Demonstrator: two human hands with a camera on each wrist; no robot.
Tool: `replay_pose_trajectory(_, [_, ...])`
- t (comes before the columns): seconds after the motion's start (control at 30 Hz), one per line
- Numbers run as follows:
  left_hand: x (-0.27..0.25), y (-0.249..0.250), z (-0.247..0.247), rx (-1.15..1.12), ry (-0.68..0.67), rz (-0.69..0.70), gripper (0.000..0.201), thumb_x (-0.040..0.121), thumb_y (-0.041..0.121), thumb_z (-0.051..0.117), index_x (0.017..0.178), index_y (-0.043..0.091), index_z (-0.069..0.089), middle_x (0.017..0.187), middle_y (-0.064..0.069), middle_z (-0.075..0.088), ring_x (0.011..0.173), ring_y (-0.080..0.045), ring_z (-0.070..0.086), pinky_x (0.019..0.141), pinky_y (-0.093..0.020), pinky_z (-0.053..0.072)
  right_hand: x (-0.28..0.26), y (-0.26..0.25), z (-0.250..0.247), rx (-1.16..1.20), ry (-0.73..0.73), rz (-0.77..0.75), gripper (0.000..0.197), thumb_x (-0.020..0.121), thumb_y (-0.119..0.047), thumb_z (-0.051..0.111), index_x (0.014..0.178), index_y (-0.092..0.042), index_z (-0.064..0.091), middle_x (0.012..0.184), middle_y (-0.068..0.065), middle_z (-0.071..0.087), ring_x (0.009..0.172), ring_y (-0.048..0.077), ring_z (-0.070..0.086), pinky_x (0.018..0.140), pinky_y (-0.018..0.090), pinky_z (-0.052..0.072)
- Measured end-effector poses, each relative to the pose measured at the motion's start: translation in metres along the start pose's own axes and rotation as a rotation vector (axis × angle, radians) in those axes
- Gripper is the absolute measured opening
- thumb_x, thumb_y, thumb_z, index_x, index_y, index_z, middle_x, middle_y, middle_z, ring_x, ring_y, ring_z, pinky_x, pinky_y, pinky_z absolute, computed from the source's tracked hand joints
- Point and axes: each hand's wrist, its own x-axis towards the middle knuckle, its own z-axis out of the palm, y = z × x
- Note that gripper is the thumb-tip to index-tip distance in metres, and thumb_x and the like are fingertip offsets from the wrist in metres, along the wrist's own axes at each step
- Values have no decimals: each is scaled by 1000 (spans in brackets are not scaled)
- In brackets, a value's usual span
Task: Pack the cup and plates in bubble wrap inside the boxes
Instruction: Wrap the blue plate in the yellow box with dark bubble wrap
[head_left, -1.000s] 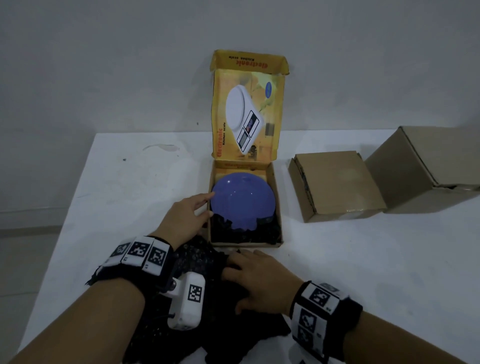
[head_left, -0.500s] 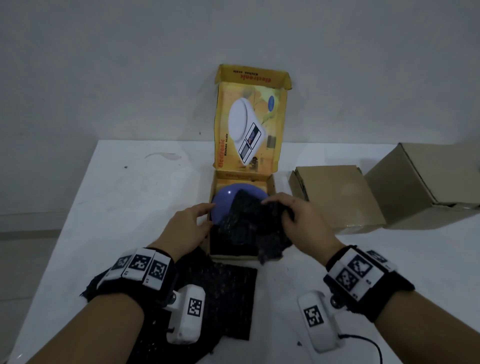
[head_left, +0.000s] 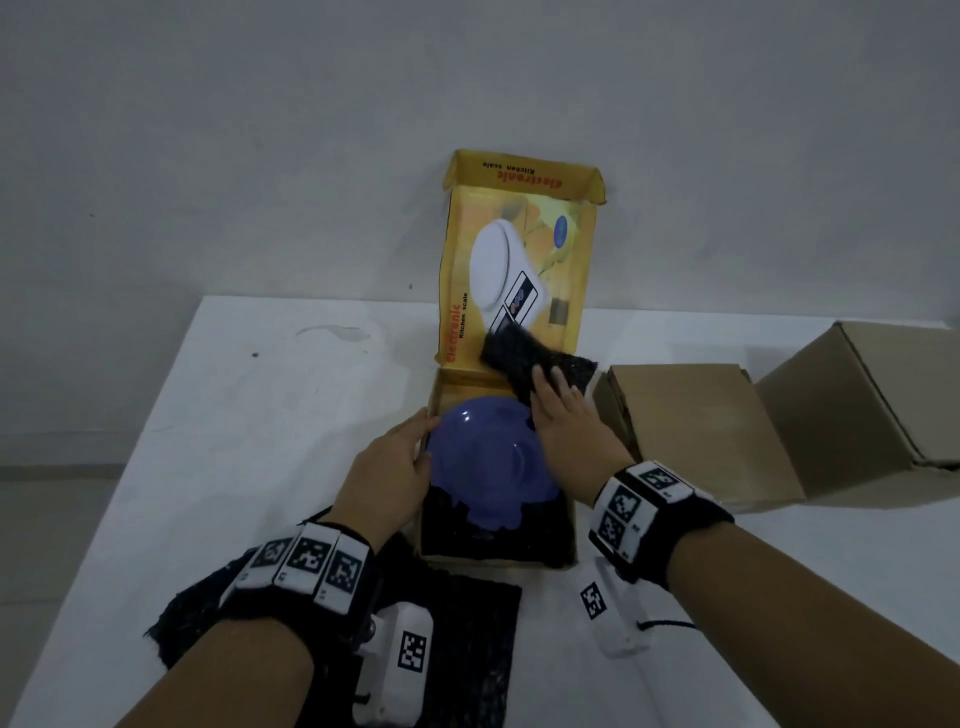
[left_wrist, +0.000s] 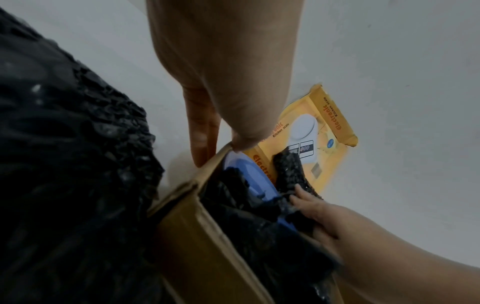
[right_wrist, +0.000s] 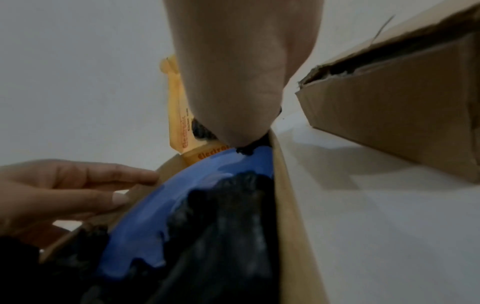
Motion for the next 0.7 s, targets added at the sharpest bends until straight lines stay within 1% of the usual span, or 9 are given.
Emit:
replay_pose_trajectory(0.07, [-1, 0, -1, -9, -3, -6, 46, 91, 10, 53, 133, 27, 51, 135, 2, 56, 106, -24, 62, 86, -21, 40, 2, -3, -5, -74, -63, -41, 52, 100, -9, 29, 148, 3, 12, 158, 19, -2, 145, 37, -3, 119, 44, 10])
replay_pose_trajectory(0.1, [-1, -1, -2, -13, -8, -6, 47, 91, 9, 53, 133, 28, 51, 134, 3, 56, 105, -24, 63, 85, -21, 41, 3, -4, -9, -95, -43, -59, 48, 99, -7, 31, 146, 2, 24, 156, 19, 13, 144, 36, 9, 116, 42, 20])
replay_pose_trajectory(0.17, [-1, -1, -2, -21, -13, -7, 47, 91, 9, 53, 133, 30, 51, 133, 2, 58, 103, -24, 63, 84, -20, 41, 5, -2, -23, -83, 38, -61, 36, 97, -5, 36, 131, -3, 45, 138, 16, 47, 131, 31, 40, 94, 38, 43])
replay_pose_trajectory(0.2, [-2, -1, -2, -20, -11, -6, 47, 91, 9, 53, 133, 30, 51, 132, 2, 59, 102, -25, 63, 82, -20, 41, 5, -3, -30, -88, 57, -70, 32, 96, -6, 38, 126, -6, 47, 127, 13, 55, 119, 30, 51, 79, 37, 46])
replay_pose_trajectory(0.27, [-2, -1, -1, -15, -5, -4, 46, 91, 9, 52, 133, 30, 51, 131, 2, 59, 102, -25, 63, 80, -20, 40, 4, -9, -39, -118, 64, -123, 33, 96, -5, 38, 128, -8, 42, 123, 12, 56, 104, 31, 60, 64, 36, 39])
replay_pose_trajectory(0.4, [-3, 0, 0, -18, -10, -6, 46, 93, 11, 51, 135, 30, 47, 129, 0, 60, 104, -24, 63, 77, -17, 37, 10, -14, -38, 58, 179, -27, 44, 90, 1, 47, 131, -9, 35, 134, 17, 32, 100, 36, 57, 62, 36, 39])
replay_pose_trajectory(0.53, [-4, -3, 0, -26, -27, -12, 46, 94, 12, 50, 136, 32, 46, 119, -2, 65, 97, -23, 63, 75, -19, 39, 20, 6, -35, 63, 371, 161, 46, 71, -4, 70, 111, -7, 47, 108, 19, 51, 88, 35, 54, 60, 40, 46])
replay_pose_trajectory(0.6, [-4, -4, 1, -22, -23, -29, 47, 93, 12, 50, 135, 33, 46, 118, -2, 66, 96, -23, 63, 78, -21, 41, 20, 5, -34, 91, 292, 202, 39, 81, -5, 62, 117, -7, 46, 112, 16, 51, 97, 32, 52, 66, 40, 48])
replay_pose_trajectory(0.7, [-3, -4, 1, -8, -18, -42, 48, 92, 10, 51, 135, 32, 48, 117, -3, 66, 97, -25, 63, 82, -23, 44, 22, -4, -27, 66, 195, 123, 33, 91, -1, 46, 124, -5, 45, 123, 14, 50, 111, 30, 50, 77, 37, 50])
